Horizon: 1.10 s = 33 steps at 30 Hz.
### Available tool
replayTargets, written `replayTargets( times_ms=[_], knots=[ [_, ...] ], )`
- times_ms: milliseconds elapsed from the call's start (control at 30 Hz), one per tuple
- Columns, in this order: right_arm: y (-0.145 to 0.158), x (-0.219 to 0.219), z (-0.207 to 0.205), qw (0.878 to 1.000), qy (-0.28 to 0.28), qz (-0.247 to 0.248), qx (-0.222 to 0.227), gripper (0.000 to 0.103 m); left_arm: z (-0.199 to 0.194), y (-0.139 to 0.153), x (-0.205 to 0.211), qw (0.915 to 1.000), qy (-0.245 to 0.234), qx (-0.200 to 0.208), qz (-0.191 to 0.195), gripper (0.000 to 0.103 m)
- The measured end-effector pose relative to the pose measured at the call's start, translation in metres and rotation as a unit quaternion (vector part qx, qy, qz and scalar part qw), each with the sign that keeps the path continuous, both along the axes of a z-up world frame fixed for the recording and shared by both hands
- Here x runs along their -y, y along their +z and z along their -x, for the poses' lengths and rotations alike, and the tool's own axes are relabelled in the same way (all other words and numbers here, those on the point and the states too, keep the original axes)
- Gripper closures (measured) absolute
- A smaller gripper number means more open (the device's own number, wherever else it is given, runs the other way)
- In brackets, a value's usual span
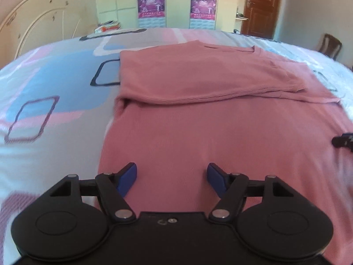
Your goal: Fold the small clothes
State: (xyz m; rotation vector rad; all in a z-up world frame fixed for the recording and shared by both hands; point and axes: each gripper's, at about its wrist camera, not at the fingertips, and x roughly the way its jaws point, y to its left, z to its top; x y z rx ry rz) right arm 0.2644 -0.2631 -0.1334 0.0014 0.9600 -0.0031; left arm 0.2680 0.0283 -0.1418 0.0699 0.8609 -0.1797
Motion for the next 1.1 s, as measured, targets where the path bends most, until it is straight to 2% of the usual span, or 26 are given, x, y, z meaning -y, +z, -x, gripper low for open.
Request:
replayTargets(
  times_ms=[200,267,367,433,633,833,1100],
  knots=[
    [0.02,-0.02,0.035,0.996,0.059,-0.064,0.008,0.068,0.036,0.013,0.051,0.9985,-0.041,-0.003,0.037,0.034],
    [0.02,-0.034,0.043,0.994,0.087,-0.072,0.003,0.068,0.043,0.008,0.065,0.9981,-0.048,-0.009,0.038,0.034],
    [0.015,-0.042,0.055,0.993,0.108,-0.053,-0.004,0.068,0.053,-0.006,0.068,0.9988,-0.04,-0.02,0.023,0.034],
    [0.009,-0.035,0.063,0.993,0.106,-0.044,-0.012,0.068,0.063,-0.009,0.061,0.9993,-0.036,-0.007,0.011,0.032],
    [0.007,-0.004,0.084,0.996,0.085,-0.031,-0.014,0.068,0.082,-0.006,0.04,1.0,-0.005,-0.006,-0.003,0.032],
    [0.012,0.007,0.105,0.996,0.087,-0.023,-0.006,0.068,0.101,0.002,0.038,0.9996,0.027,-0.011,-0.001,0.033],
    [0.024,0.007,0.137,0.993,0.104,-0.064,0.002,0.066,0.134,0.009,0.057,0.9996,0.023,-0.015,0.012,0.03]
  ],
)
